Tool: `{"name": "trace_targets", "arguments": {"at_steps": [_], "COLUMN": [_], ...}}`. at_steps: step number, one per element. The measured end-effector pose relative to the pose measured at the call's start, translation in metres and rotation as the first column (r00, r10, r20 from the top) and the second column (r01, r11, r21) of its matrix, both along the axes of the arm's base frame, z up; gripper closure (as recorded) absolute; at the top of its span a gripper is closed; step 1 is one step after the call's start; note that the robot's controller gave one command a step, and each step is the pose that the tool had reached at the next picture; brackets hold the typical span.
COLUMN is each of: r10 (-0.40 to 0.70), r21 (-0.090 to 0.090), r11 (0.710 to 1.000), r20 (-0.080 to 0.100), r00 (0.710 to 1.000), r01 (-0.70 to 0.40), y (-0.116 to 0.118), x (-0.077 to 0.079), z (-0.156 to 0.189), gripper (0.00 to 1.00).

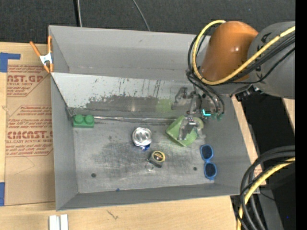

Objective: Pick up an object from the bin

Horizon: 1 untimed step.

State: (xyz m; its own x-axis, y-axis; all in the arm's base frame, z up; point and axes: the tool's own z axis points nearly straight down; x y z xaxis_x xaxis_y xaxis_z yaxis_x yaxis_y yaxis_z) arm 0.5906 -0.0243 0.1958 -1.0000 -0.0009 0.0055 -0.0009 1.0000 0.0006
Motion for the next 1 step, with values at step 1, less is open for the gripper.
{"name": "trace_targets", "arguments": {"at_steps": [1], "r10": [-0.338], "r21": [0.004], "r11": [0.941], "r20": [0.011], "r00": [0.941], "r01": [0.338], "y": [-0.0655], "x": [0.0014], "z": [-0.107], "gripper": [0.0]}}
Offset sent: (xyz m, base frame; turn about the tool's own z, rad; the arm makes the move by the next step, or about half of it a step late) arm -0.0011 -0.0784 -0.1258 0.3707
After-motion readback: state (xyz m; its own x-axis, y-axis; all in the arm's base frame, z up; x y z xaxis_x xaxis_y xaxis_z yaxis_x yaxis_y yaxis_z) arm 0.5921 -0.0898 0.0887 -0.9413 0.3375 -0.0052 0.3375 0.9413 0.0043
